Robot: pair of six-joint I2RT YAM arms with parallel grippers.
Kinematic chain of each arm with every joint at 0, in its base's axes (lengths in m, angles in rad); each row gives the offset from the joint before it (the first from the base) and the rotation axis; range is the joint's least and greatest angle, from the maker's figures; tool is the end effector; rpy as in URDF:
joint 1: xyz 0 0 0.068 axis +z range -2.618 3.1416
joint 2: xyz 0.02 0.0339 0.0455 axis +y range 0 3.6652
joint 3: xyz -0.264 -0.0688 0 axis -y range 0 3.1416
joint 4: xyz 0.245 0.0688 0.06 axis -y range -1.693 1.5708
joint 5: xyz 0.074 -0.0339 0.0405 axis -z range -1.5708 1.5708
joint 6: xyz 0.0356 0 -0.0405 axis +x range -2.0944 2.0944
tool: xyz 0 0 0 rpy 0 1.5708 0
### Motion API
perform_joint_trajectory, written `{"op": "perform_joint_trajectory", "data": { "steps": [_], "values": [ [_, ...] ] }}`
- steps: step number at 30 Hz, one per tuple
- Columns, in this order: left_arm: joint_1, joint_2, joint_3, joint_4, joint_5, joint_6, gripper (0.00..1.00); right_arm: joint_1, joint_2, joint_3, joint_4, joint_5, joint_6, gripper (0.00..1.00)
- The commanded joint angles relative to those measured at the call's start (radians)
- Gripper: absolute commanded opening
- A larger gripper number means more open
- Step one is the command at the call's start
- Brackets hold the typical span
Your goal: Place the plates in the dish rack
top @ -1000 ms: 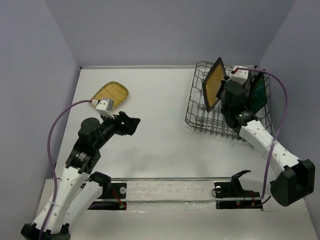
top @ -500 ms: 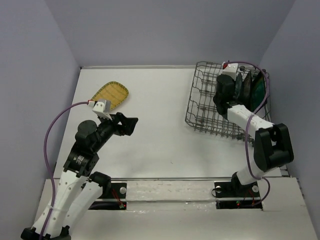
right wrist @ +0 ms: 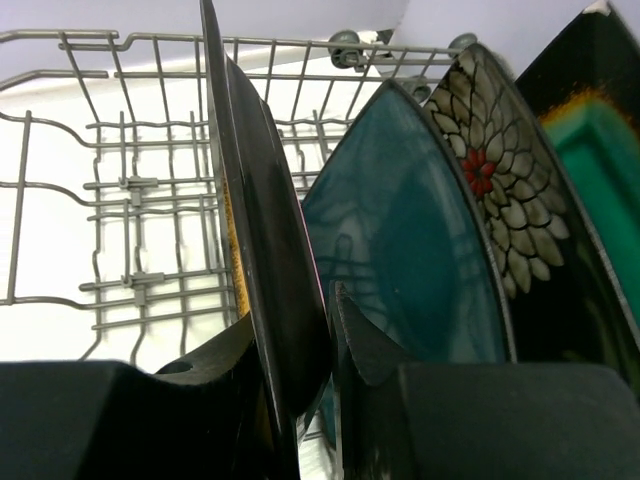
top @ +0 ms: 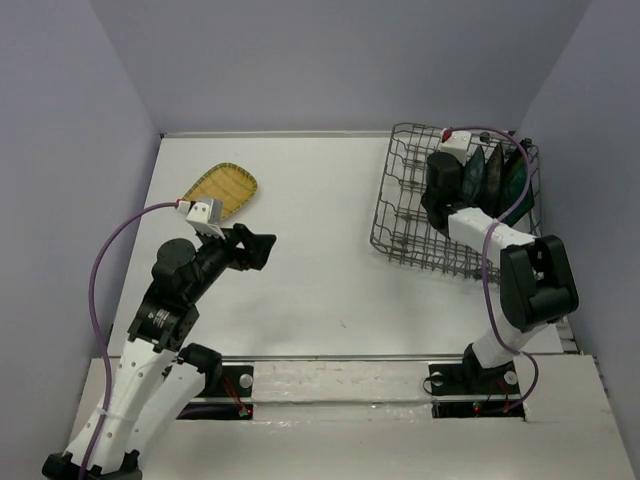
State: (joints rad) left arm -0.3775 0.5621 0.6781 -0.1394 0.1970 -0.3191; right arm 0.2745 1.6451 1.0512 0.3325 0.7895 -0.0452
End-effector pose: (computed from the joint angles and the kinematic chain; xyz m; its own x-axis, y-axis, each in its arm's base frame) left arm 0.1293 -0.0588 0.3396 -0.1911 -0.2552 -0.9478 0.5091 0.7998 -0.3180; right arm 0.3649 0.0765 0.2638 -0.2697 -0.1090 -0.9568 0.4576 0.8597 -0.2270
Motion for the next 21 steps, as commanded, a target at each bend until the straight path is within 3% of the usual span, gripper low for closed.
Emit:
{"op": "perform_joint_trajectory", "data": {
  "steps": [1, 10, 13, 21],
  "values": [
    [0.008, 0.004, 0.000, 0.037, -0.008, 0.014, 0.88, -0.001, 0.001, 0.000, 0.218, 0.045, 0.110, 0.07],
    [0.023, 0.025, 0.000, 0.040, -0.004, 0.009, 0.88, -0.001, -0.007, -0.137, 0.260, 0.096, 0.241, 0.07],
    [0.032, 0.038, 0.001, 0.044, 0.004, 0.008, 0.88, -0.001, -0.036, -0.175, 0.238, 0.077, 0.295, 0.28],
    [0.057, 0.062, 0.001, 0.050, 0.009, 0.003, 0.88, -0.001, -0.076, -0.221, 0.218, 0.019, 0.317, 0.50]
  ]
}}
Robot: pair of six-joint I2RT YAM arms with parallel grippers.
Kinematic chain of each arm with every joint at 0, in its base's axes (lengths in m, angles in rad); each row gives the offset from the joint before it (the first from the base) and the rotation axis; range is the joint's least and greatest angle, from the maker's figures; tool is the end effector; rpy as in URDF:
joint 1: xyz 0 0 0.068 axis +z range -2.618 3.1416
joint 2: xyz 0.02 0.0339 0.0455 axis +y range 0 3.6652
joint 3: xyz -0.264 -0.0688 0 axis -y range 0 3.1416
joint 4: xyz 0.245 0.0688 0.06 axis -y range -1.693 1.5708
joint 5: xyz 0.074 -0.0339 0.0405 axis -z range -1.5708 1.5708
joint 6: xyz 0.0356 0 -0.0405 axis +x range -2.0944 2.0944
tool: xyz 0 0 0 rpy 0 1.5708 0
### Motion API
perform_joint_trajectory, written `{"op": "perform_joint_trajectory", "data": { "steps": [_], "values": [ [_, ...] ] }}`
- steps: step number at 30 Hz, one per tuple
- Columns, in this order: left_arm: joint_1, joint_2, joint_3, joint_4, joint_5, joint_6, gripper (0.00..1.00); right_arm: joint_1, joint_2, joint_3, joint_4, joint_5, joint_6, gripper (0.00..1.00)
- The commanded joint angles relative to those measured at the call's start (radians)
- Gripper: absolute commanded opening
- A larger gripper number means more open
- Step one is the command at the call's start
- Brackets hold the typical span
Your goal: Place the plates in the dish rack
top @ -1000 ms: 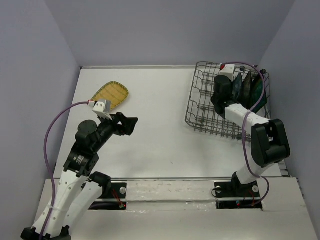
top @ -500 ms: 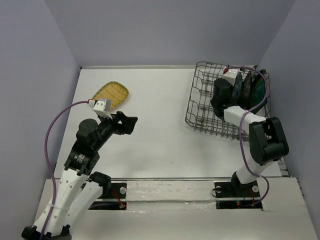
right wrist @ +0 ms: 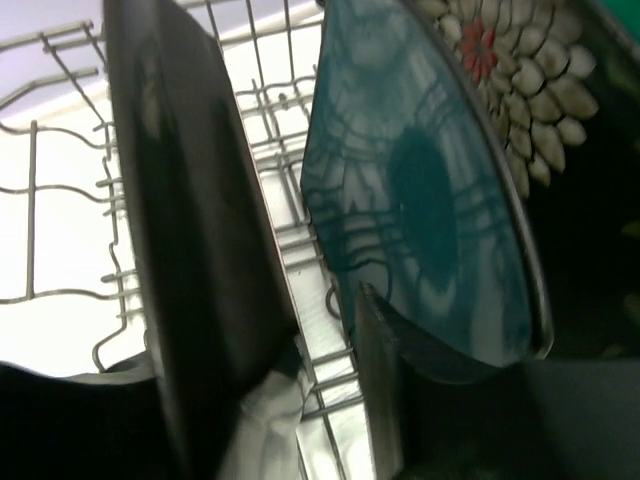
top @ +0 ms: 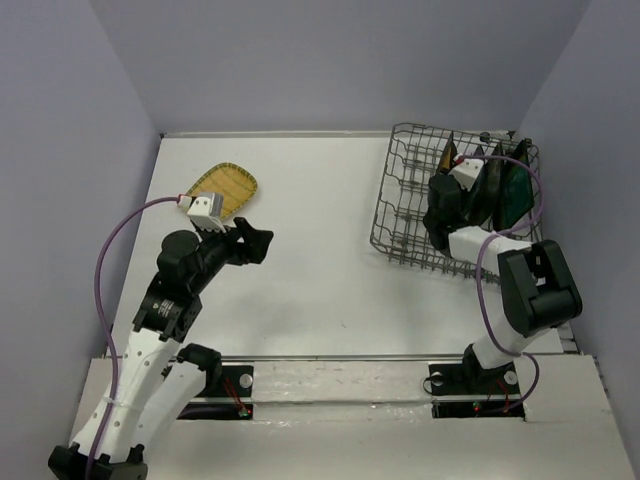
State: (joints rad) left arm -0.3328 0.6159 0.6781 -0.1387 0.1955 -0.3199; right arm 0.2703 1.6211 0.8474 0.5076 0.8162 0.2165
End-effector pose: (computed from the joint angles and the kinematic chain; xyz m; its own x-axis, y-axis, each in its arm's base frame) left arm 0.1432 -0.0568 0.3328 -0.2269 -0.2480 -0.9418 0.4553 0.8279 -0.3276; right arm 0.3398 0.0672 0.2230 -0.1413 0.1135 -0.9834 0.5374 0.8431 0.0201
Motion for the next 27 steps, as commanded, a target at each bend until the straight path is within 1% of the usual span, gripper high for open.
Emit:
{"op": "perform_joint_trajectory", "data": {
  "steps": [1, 4, 5, 6, 10, 16, 21, 22, 23, 27],
  "values": [
    [0.014, 0.010, 0.001, 0.048, 0.009, 0.004, 0.88, 0.003, -0.058, -0.021, 0.037, -0.018, 0.060, 0.56],
    [0.023, 0.016, 0.001, 0.051, 0.005, 0.001, 0.88, 0.003, -0.082, -0.018, 0.003, -0.026, 0.067, 0.65],
    [0.024, 0.019, 0.001, 0.053, 0.005, 0.001, 0.88, 0.003, -0.092, -0.015, -0.006, -0.029, 0.067, 0.71],
    [0.026, 0.028, 0.001, 0.054, 0.005, 0.001, 0.88, 0.003, -0.101, -0.007, -0.029, -0.032, 0.070, 0.74],
    [0.040, 0.057, 0.006, 0.051, -0.001, -0.001, 0.88, 0.003, -0.176, 0.015, -0.096, -0.058, 0.076, 0.83],
    [0.060, 0.082, 0.008, 0.051, -0.024, -0.018, 0.88, 0.003, -0.325, 0.038, -0.236, -0.144, 0.119, 0.90],
    [0.071, 0.094, 0.017, 0.051, -0.050, -0.039, 0.88, 0.003, -0.449, 0.039, -0.346, -0.307, 0.214, 0.92],
    [0.072, 0.099, 0.027, 0.051, -0.065, -0.044, 0.88, 0.003, -0.496, 0.033, -0.374, -0.337, 0.233, 0.92],
    [0.071, 0.103, 0.035, 0.053, -0.076, -0.047, 0.88, 0.003, -0.521, 0.025, -0.382, -0.394, 0.251, 0.92],
    [0.074, 0.157, 0.081, 0.070, -0.122, -0.073, 0.88, 0.003, -0.642, -0.033, -0.400, -0.534, 0.343, 0.93]
  ]
}}
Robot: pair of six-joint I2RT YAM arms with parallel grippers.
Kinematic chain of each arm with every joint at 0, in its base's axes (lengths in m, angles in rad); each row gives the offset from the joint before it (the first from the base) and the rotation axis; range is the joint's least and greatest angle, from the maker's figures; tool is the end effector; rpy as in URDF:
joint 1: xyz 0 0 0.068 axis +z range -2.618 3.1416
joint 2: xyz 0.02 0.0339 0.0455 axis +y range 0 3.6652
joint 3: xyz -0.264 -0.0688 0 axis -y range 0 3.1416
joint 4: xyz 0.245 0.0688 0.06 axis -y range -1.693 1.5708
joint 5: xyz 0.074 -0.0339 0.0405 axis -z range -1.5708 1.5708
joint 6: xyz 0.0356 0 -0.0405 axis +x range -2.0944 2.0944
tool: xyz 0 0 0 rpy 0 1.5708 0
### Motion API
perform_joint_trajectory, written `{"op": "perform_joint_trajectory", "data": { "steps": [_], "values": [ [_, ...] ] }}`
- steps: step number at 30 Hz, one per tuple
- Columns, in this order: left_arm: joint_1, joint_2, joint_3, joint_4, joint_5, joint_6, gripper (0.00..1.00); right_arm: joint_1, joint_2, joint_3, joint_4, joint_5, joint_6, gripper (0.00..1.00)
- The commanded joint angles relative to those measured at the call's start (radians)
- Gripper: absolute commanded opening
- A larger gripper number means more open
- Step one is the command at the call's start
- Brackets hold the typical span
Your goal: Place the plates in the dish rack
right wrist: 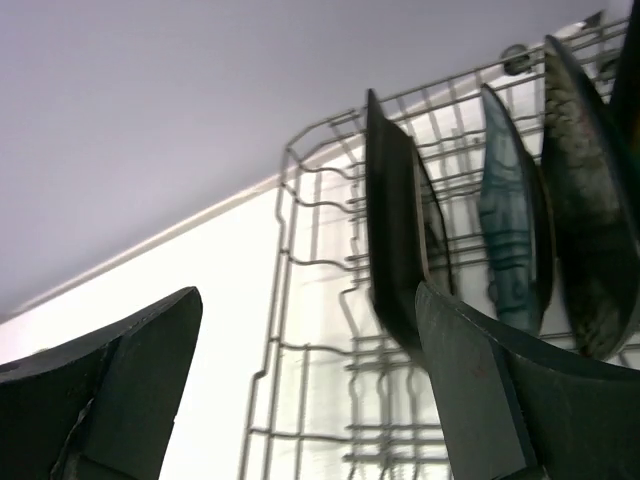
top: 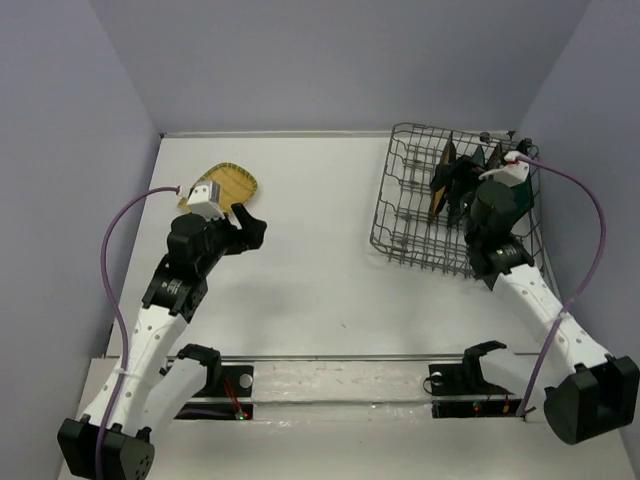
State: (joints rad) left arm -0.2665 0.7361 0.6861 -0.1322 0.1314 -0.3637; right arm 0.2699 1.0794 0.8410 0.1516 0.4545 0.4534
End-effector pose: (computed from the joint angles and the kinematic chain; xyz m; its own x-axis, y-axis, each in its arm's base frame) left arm 0.1720 -0.0518 0.3186 -0.3005 -0.2835 -0.9107 0.2980 0.8791 -0.3720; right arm 0.2483 0.0525 0.3375 0.0046 0.4096 -0.9122 0.2002 0.8934 0.4022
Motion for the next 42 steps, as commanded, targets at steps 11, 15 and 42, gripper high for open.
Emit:
{"op": "perform_joint_trajectory", "data": {
  "steps": [11, 15, 42],
  "values": [
    [0.160, 0.344, 0.170, 0.149, -0.205, -0.196, 0.89, 0.003, -0.352, -0.155, -0.069, -0.339, 0.156, 0.93],
    [0.300, 0.446, 0.153, 0.190, -0.141, -0.256, 0.89, 0.003, -0.357, -0.175, -0.054, -0.418, 0.174, 0.93],
    [0.558, 1.080, 0.093, 0.899, 0.082, -0.494, 0.67, 0.003, -0.297, -0.214, -0.004, -0.534, 0.143, 0.93]
  ]
}}
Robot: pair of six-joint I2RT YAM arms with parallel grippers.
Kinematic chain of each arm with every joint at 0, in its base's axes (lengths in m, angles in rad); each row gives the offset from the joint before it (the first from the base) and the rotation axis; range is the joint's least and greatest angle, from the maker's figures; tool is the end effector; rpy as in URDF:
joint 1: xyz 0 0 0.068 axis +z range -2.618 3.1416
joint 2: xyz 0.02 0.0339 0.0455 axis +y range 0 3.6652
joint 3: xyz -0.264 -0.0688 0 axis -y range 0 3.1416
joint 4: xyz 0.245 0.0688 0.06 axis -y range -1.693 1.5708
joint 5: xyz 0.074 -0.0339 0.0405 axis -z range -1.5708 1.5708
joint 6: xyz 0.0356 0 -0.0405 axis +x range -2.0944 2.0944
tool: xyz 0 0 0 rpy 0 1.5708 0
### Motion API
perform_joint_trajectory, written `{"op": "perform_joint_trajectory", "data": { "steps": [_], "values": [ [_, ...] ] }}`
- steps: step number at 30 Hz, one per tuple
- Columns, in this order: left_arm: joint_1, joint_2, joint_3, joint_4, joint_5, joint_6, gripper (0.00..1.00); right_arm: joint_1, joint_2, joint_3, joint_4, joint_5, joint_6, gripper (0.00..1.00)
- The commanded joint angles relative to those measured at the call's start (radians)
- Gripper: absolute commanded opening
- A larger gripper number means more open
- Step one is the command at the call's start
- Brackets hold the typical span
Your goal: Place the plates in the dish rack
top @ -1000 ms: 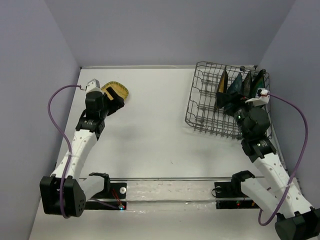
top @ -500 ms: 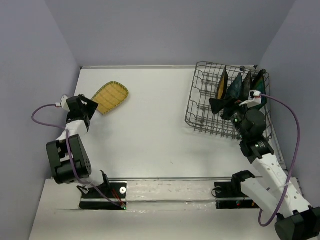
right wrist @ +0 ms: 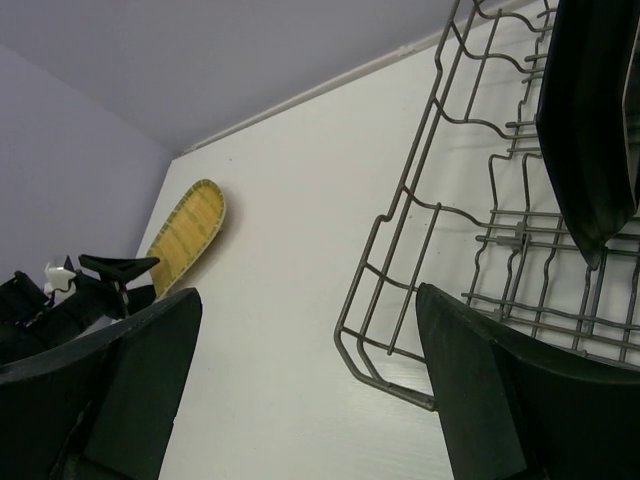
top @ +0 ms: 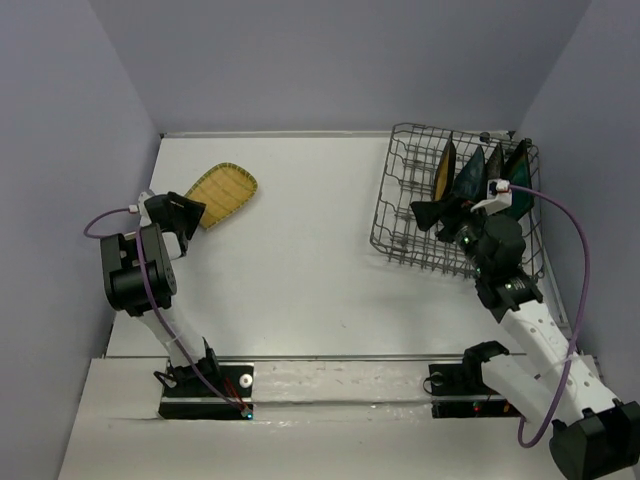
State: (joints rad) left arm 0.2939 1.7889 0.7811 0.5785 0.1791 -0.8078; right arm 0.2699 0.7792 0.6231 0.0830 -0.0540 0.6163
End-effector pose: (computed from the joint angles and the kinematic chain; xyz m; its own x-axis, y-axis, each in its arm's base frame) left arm 0.3443 0.0976 0.1507 -0.1814 -0.7980 -0.5748 -0.3778 0.5962 -0.7084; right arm 0.1853 0.0533 0.3122 -0.2413 0.5321 -0.8116 -0.2189 0.7849 0.5797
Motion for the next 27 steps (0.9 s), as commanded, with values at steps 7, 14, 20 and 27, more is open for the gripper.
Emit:
{"op": "perform_joint_trajectory", "data": {
  "steps": [7, 14, 20, 27],
  "values": [
    [-0.004, 0.096, -0.029, 0.328, 0.053, -0.113, 0.11, 0.003, 0.020, 0.013, 0.066, -0.044, -0.020, 0.92],
    [-0.016, 0.006, 0.007, 0.278, 0.081, -0.053, 0.06, 0.003, 0.022, 0.064, 0.038, -0.055, -0.039, 0.90],
    [-0.087, -0.152, 0.141, 0.080, 0.154, 0.070, 0.06, 0.003, 0.003, 0.187, -0.080, -0.026, -0.128, 0.89],
    [-0.272, -0.400, 0.216, -0.141, 0.212, 0.183, 0.06, 0.003, 0.084, 0.299, -0.134, -0.318, -0.213, 0.80]
  ]
}}
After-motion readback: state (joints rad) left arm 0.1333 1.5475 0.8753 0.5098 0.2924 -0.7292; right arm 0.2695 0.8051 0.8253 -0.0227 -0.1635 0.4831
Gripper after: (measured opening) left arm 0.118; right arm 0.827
